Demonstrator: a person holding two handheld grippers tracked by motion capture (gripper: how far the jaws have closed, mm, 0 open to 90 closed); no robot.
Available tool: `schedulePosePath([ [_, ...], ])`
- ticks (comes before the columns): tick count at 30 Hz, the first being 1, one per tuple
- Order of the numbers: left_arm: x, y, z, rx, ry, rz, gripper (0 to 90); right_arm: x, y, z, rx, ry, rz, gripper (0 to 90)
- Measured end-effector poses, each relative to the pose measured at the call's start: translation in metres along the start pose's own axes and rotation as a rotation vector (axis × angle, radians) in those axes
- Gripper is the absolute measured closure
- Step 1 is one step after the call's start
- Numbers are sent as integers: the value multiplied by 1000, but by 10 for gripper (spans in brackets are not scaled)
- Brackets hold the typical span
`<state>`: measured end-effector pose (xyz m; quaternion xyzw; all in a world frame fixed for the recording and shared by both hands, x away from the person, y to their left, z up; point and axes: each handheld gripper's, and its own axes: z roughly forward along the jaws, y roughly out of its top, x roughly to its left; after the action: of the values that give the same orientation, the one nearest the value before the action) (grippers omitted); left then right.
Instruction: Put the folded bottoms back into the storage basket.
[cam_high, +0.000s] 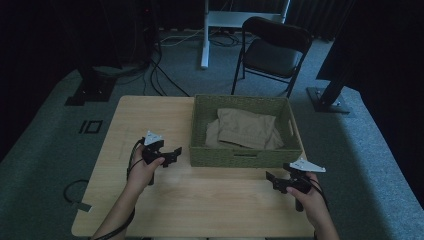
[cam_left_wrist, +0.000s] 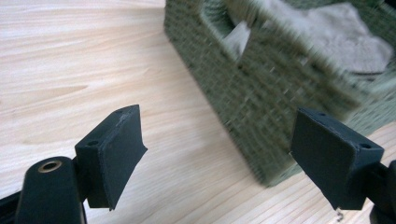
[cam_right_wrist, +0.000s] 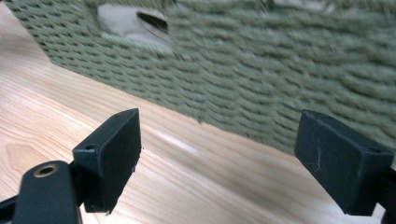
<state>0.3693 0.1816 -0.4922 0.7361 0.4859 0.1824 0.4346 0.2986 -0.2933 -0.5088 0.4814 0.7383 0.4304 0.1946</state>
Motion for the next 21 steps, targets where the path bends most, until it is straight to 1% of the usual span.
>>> schedulePosePath([
  [1,1,-3,1,4,-4,-9,186,-1,-3,0,7,-9,4,144],
  [2,1,-3,1,4,-4,-9,186,-1,-3,0,7,-9,4,144],
  [3,3,-8,2,11,1,-12,186,-3,-5,1,16,-19,3,144],
  [4,4,-11,3,15,5,-11,186,-5,-9,1,24,-28,13,144],
  [7,7,-19,5,30,11,-21,186,-7,-14,2,35,-39,17,144],
  [10,10,-27,6,41,23,-24,186,-9,-17,2,45,-59,12,147],
  [12,12,-32,6,43,34,-23,186,-10,-19,1,48,-74,7,168],
  [14,13,-37,6,49,35,-31,186,-11,-21,1,50,-86,8,168],
  [15,13,-39,6,56,36,-25,186,-12,-22,1,57,-94,3,167],
  [16,13,-41,5,61,34,-17,186,-13,-24,0,59,-104,9,167],
  [17,13,-43,4,66,30,-18,186,-13,-25,0,58,-111,15,167],
  [19,13,-46,2,61,28,-27,186,-15,-28,0,60,-118,28,166],
  [21,13,-47,0,63,31,-20,186,-16,-30,0,59,-130,39,148],
])
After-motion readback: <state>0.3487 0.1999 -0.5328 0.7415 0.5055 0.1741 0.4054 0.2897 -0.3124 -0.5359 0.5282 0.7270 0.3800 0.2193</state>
